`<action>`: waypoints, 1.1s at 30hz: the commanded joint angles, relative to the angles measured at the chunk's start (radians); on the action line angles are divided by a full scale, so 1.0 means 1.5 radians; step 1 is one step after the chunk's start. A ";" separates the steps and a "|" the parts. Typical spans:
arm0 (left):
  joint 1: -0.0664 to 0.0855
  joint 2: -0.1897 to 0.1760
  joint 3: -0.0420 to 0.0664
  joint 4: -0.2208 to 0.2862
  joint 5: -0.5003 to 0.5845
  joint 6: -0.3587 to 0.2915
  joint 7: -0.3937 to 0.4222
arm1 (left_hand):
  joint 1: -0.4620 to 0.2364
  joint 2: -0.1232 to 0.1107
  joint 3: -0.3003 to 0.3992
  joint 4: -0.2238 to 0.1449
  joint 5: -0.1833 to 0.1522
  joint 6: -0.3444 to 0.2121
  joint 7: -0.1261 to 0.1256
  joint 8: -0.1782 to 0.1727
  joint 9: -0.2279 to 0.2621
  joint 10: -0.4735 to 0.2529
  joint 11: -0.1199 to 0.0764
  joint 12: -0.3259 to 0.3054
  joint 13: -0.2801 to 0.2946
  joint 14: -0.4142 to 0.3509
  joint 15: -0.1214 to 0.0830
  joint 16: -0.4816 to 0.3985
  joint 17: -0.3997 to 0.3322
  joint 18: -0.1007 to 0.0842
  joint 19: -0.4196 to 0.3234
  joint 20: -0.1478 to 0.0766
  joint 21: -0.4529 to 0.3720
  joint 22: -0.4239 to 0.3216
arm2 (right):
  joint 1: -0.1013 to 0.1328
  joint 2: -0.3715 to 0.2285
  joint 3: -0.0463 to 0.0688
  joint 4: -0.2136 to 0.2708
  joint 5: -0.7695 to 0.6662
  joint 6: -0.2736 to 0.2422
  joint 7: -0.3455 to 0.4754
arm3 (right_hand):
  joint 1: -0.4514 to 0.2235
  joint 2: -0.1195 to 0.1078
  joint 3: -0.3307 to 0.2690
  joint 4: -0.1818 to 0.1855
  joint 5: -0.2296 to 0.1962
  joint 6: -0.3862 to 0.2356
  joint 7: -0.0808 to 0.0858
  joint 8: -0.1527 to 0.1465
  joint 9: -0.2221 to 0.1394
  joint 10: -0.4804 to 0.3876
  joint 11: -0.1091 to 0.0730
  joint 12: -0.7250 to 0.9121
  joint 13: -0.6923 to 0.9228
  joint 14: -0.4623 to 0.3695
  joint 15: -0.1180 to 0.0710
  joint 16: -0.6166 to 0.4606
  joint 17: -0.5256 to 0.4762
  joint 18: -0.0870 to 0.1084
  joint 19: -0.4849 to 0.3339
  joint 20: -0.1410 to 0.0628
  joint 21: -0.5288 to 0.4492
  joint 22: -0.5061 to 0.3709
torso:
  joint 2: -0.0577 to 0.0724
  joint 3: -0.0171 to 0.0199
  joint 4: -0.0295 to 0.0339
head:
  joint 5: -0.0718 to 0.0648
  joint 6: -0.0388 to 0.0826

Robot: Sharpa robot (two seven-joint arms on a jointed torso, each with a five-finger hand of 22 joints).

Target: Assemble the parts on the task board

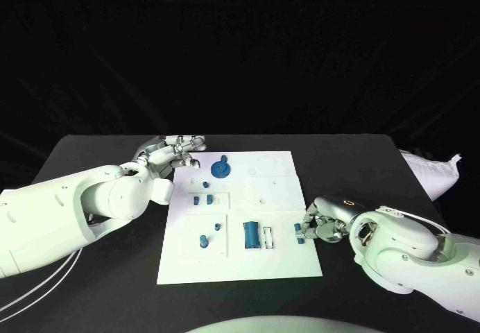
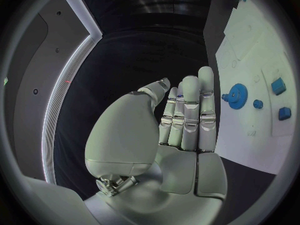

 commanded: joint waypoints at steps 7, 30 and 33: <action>0.000 0.001 0.000 0.001 -0.003 0.013 0.002 | 0.003 0.004 -0.006 0.000 -0.001 -0.005 0.001 0.004 -0.001 -0.007 0.000 0.005 0.001 -0.006 0.000 -0.001 -0.001 0.012 0.000 0.004 -0.004 -0.002 | -0.008 0.022 0.000 -0.013 -0.046 0.043 -0.011 | 0.012 -0.003 0.005 -0.003 0.010 0.006 -0.002 -0.004 0.000 0.000 -0.003 -0.004 0.002 0.047 0.002 0.000 0.062 -0.007 -0.001 0.001 0.002 -0.001 | 0.000 -0.0004 0.0008 | 0.001 -0.002; 0.000 0.004 0.000 -0.002 -0.003 0.014 0.001 | 0.003 0.004 -0.006 0.000 -0.001 -0.005 0.001 0.004 -0.001 -0.007 0.000 0.006 0.001 -0.007 0.000 -0.001 -0.001 0.012 0.000 0.004 -0.004 -0.002 | -0.025 0.076 -0.011 -0.033 -0.216 0.135 -0.018 | 0.128 -0.007 0.093 -0.080 -0.021 0.020 -0.003 -0.018 -0.005 -0.010 -0.007 -0.034 -0.010 0.047 0.000 -0.001 0.065 -0.009 -0.001 -0.001 0.003 0.005 | -0.001 -0.0004 0.0002 | 0.006 -0.002; 0.000 0.004 0.000 -0.002 -0.003 0.015 0.001 | 0.003 0.004 -0.006 0.000 -0.001 -0.005 0.001 0.004 -0.001 -0.007 0.000 0.006 0.001 -0.007 0.000 -0.001 -0.001 0.012 0.000 0.004 -0.004 -0.002 | -0.025 0.075 -0.011 -0.028 -0.202 0.099 -0.018 | 0.119 -0.010 0.111 -0.076 0.028 0.022 -0.005 -0.021 -0.006 -0.009 -0.008 -0.035 -0.010 0.047 -0.001 -0.001 0.065 -0.009 0.000 -0.001 0.003 0.006 | 0.000 0.0000 0.0003 | 0.007 -0.002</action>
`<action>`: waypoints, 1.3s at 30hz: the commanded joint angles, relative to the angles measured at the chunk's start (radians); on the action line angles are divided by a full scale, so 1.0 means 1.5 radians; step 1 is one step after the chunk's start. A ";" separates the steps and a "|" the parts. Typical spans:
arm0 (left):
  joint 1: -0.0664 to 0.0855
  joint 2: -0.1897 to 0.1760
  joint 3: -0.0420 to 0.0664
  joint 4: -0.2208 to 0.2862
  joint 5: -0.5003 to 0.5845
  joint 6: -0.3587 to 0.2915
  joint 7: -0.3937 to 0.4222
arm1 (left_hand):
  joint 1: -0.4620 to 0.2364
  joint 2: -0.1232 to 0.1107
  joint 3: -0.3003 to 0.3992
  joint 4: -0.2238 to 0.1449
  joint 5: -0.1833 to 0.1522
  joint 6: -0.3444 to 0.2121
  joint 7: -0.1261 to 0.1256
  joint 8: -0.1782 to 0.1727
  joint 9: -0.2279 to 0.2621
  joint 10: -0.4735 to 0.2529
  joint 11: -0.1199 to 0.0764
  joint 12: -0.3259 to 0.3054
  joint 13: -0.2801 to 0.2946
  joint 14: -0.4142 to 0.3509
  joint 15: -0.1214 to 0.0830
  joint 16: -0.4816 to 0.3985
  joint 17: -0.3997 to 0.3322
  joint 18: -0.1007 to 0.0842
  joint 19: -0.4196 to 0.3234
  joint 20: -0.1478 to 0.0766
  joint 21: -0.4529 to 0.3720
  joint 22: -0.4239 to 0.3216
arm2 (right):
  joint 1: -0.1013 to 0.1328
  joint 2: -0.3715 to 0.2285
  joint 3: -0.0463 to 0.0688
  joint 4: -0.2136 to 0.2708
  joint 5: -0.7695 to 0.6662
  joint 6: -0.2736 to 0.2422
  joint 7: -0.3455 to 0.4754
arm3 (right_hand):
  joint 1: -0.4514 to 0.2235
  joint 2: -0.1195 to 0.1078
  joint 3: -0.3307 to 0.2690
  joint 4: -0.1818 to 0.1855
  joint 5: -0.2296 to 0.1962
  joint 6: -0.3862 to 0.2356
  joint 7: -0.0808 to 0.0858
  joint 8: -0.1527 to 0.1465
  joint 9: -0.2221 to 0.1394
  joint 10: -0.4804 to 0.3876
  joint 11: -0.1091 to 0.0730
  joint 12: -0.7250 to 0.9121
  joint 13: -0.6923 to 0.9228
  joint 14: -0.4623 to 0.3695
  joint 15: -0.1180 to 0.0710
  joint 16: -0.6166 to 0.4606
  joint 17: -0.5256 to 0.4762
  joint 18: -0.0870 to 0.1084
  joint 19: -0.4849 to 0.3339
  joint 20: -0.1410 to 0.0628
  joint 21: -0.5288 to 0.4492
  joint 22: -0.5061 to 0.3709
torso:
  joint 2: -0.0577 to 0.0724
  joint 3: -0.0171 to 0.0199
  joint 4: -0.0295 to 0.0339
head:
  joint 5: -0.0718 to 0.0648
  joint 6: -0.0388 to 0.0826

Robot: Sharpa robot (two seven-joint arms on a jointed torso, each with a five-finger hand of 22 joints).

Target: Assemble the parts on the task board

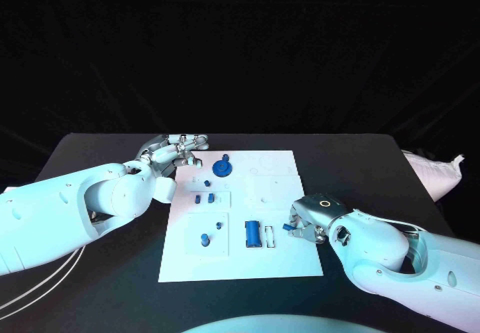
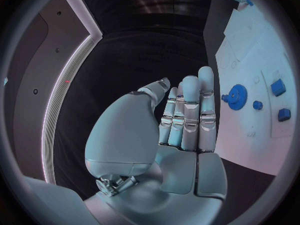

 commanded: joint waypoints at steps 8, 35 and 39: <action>0.000 0.001 0.000 0.001 -0.003 0.013 0.002 | 0.003 0.004 -0.004 0.002 -0.001 -0.006 0.001 0.005 -0.001 -0.005 -0.002 0.002 0.001 -0.007 0.000 -0.001 -0.001 0.012 0.000 0.004 -0.005 -0.001 | -0.012 -0.011 -0.009 0.013 0.069 -0.080 -0.014 | -0.007 -0.015 0.074 0.003 0.099 0.011 -0.001 -0.002 0.003 0.002 -0.007 -0.009 0.001 0.049 -0.009 -0.001 0.067 -0.009 0.000 -0.005 0.003 0.001 | 0.000 -0.0006 -0.0003 | -0.001 0.001; -0.001 0.002 0.000 0.002 -0.003 0.014 0.002 | 0.003 0.005 -0.004 0.002 -0.001 -0.006 0.001 0.005 -0.001 -0.005 -0.002 0.002 0.001 -0.007 0.000 -0.001 -0.001 0.012 -0.001 0.004 -0.005 -0.001 | -0.010 -0.004 0.001 0.031 0.335 -0.162 -0.013 | -0.136 -0.064 0.143 0.074 0.163 0.018 -0.004 -0.005 0.012 0.023 -0.008 0.003 0.016 0.051 -0.010 0.006 0.078 -0.010 0.007 -0.007 0.007 0.008 | 0.001 -0.0007 0.0001 | -0.002 0.000; -0.001 0.002 0.000 0.002 -0.003 0.014 0.001 | 0.003 0.005 -0.004 0.002 -0.001 -0.006 0.001 0.005 -0.001 -0.005 -0.002 0.002 0.001 -0.007 0.000 -0.001 -0.001 0.012 -0.001 0.004 -0.005 -0.001 | -0.010 0.004 0.001 0.023 0.328 -0.146 -0.013 | -0.144 -0.062 0.143 0.078 0.164 0.023 -0.006 -0.002 0.015 0.025 -0.009 0.004 0.017 0.052 -0.010 0.007 0.080 -0.010 0.007 -0.007 0.007 0.008 | 0.001 0.0001 0.0000 | 0.000 -0.001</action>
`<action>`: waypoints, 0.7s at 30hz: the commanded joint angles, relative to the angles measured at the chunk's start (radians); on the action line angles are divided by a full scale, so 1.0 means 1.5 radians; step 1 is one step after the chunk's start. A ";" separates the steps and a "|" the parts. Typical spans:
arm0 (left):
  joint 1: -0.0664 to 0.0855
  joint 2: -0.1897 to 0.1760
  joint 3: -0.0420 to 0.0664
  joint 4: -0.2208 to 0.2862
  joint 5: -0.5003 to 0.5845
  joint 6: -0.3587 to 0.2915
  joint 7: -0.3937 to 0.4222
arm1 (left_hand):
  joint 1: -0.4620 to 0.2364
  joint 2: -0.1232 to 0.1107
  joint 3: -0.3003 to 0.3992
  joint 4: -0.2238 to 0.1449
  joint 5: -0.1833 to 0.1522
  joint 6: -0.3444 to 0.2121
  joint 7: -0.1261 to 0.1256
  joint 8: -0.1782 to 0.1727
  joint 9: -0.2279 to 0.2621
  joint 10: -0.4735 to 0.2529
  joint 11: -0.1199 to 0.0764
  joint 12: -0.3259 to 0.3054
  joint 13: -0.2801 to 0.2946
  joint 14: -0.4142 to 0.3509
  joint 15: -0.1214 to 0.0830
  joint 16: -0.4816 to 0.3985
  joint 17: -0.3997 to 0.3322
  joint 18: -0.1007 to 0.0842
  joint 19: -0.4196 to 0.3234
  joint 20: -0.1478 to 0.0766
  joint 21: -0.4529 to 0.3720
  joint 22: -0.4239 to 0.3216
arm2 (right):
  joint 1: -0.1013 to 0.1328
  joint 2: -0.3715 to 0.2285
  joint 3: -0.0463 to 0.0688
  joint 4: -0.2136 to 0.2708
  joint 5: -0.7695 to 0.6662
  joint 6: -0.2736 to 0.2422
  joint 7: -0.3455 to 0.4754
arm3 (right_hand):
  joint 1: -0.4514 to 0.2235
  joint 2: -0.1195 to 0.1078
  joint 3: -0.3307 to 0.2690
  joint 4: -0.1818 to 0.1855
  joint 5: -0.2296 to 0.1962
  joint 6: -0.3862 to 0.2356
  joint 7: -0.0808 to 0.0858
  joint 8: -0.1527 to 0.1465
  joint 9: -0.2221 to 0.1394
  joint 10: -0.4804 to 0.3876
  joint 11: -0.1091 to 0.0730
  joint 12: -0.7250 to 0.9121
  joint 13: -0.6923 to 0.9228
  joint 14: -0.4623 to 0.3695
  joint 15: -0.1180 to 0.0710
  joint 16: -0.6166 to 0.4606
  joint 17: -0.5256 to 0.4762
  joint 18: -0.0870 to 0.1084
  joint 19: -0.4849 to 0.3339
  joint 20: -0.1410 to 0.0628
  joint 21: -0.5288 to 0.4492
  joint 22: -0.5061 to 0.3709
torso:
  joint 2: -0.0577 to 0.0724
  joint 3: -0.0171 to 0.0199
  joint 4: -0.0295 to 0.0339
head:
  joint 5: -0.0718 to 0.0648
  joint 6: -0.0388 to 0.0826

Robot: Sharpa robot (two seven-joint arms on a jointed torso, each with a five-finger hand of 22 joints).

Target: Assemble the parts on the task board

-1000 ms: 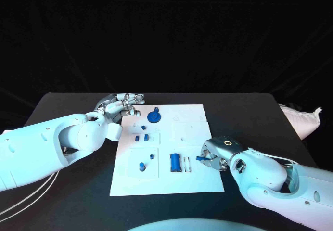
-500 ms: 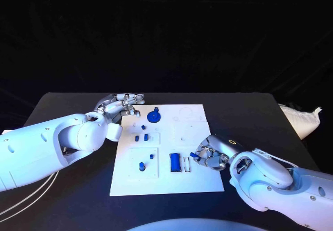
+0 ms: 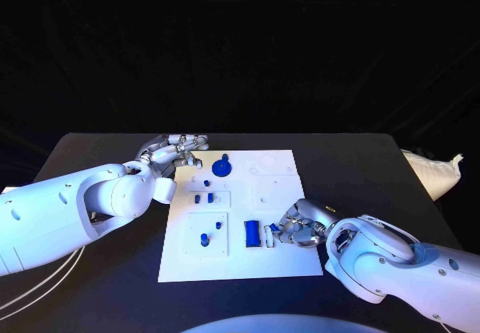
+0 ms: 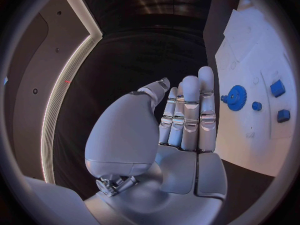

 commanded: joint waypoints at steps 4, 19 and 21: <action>0.000 0.002 0.000 0.002 -0.003 0.012 0.002 | 0.003 0.005 -0.003 0.000 -0.001 -0.006 0.001 0.002 -0.001 -0.003 0.001 0.002 0.001 -0.003 0.000 -0.001 -0.001 0.012 -0.001 0.004 -0.003 -0.001 | 0.000 0.013 0.000 -0.008 0.008 0.041 -0.004 | -0.012 0.002 0.001 0.008 0.002 0.010 -0.003 0.004 0.005 0.006 -0.001 -0.002 0.000 0.051 0.001 0.002 0.079 -0.011 0.004 -0.002 0.004 0.005 | 0.000 0.0003 -0.0002 | 0.001 0.000; 0.000 0.004 0.000 0.001 -0.003 0.014 0.000 | 0.003 0.005 -0.003 0.000 -0.001 -0.006 0.001 0.002 -0.001 -0.003 0.001 0.002 0.001 -0.003 0.000 -0.001 -0.001 0.012 -0.001 0.004 -0.003 -0.001 | 0.000 0.028 0.000 -0.015 -0.003 0.053 -0.005 | -0.048 0.009 -0.014 0.028 -0.025 0.023 -0.009 0.013 0.017 0.016 -0.005 0.004 0.005 0.051 -0.003 0.004 0.082 -0.012 0.007 -0.006 0.006 0.010 | 0.000 0.0005 -0.0010 | 0.001 -0.003; 0.000 0.005 0.000 0.001 -0.003 0.015 -0.001 | 0.003 0.005 -0.004 0.001 -0.001 -0.007 0.001 0.003 -0.001 -0.004 0.001 0.003 0.001 -0.003 0.001 0.000 -0.001 0.012 -0.001 0.005 -0.004 -0.001 | 0.000 0.029 0.000 -0.017 -0.004 0.058 -0.006 | -0.052 0.010 -0.016 0.029 -0.027 0.023 -0.009 0.014 0.018 0.017 -0.006 0.005 0.007 0.052 -0.003 0.004 0.082 -0.012 0.007 -0.006 0.006 0.010 | 0.000 0.0005 -0.0007 | 0.001 -0.003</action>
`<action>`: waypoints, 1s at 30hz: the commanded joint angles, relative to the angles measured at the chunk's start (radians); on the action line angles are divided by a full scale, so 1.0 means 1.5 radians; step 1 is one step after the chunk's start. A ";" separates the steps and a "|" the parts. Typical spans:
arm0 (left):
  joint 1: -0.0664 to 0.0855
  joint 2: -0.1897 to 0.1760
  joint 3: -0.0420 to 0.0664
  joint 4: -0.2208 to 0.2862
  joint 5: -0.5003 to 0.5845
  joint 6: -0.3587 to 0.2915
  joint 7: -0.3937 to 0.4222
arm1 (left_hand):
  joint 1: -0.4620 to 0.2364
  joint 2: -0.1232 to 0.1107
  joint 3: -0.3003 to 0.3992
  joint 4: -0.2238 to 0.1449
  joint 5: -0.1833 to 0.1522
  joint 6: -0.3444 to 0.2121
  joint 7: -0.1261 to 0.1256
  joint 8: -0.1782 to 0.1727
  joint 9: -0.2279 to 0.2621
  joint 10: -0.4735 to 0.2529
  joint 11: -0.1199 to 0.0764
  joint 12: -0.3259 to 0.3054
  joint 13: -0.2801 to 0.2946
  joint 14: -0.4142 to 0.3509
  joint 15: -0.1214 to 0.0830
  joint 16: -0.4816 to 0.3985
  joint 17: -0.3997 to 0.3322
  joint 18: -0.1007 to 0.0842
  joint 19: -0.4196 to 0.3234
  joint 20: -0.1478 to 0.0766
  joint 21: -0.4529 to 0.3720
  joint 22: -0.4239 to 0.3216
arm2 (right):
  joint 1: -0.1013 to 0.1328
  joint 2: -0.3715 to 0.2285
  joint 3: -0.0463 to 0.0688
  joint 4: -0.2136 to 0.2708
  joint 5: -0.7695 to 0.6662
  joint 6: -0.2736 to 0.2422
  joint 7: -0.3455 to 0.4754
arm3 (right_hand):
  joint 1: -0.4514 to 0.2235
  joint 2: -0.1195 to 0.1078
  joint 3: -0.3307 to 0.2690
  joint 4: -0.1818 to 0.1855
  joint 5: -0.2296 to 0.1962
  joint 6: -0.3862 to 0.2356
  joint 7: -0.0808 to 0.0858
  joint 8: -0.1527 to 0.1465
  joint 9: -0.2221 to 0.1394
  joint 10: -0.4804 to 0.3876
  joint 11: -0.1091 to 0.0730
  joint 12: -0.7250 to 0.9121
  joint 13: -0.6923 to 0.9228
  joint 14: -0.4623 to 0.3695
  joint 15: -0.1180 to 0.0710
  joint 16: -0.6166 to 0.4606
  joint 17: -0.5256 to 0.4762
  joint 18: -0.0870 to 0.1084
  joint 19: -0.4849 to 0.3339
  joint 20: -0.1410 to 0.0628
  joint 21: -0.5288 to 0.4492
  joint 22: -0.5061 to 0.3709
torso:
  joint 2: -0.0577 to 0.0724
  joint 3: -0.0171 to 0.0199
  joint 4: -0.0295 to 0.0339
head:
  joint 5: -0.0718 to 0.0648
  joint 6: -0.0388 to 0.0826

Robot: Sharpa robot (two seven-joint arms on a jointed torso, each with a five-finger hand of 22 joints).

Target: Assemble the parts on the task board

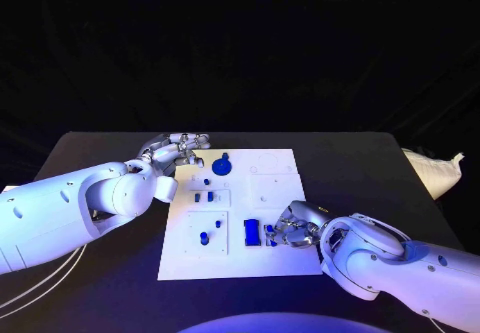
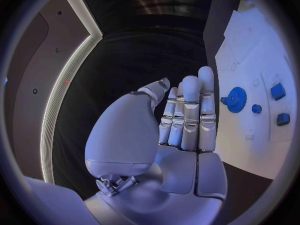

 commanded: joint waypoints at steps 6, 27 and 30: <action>0.000 0.002 0.000 0.001 -0.011 0.026 -0.004 | 0.003 0.005 -0.004 0.001 -0.001 -0.006 0.001 0.003 -0.001 -0.004 0.001 0.003 0.001 -0.003 0.001 0.000 -0.001 0.012 -0.001 0.005 -0.004 -0.001 | 0.001 0.006 0.000 -0.009 -0.010 0.029 0.000 | -0.023 0.004 -0.011 0.008 -0.012 0.005 0.000 0.005 0.004 0.006 0.000 0.011 0.007 0.051 -0.004 0.004 0.082 -0.012 0.002 -0.002 0.003 0.001 | 0.000 0.0000 0.0003 | -0.001 0.001; 0.000 0.002 0.000 0.001 -0.021 0.034 -0.014 | 0.003 0.005 -0.005 0.001 -0.001 -0.007 0.001 0.003 -0.001 -0.006 0.001 0.003 0.001 -0.004 0.001 0.000 -0.002 0.012 -0.001 0.005 -0.004 -0.002 | 0.002 0.008 0.000 -0.004 -0.004 0.022 0.007 | -0.131 0.040 -0.132 0.012 -0.168 0.000 -0.001 0.010 0.025 0.009 -0.001 0.010 0.018 0.052 -0.004 0.005 0.086 -0.012 0.003 -0.002 0.004 0.005 | 0.000 0.0008 -0.0001 | 0.000 0.000; 0.000 0.001 0.000 0.001 -0.021 0.034 -0.014 | 0.003 0.005 -0.005 0.001 -0.001 -0.007 0.001 0.003 -0.001 -0.006 0.001 0.003 0.001 -0.004 0.001 0.000 -0.002 0.012 -0.001 0.005 -0.004 -0.002 | 0.002 0.003 0.000 0.000 -0.005 0.022 0.007 | -0.136 0.044 -0.138 0.012 -0.169 0.000 -0.001 0.010 0.026 0.009 -0.001 0.013 0.020 0.052 -0.004 0.006 0.088 -0.013 0.003 -0.002 0.004 0.006 | 0.000 0.0007 0.0004 | 0.000 0.000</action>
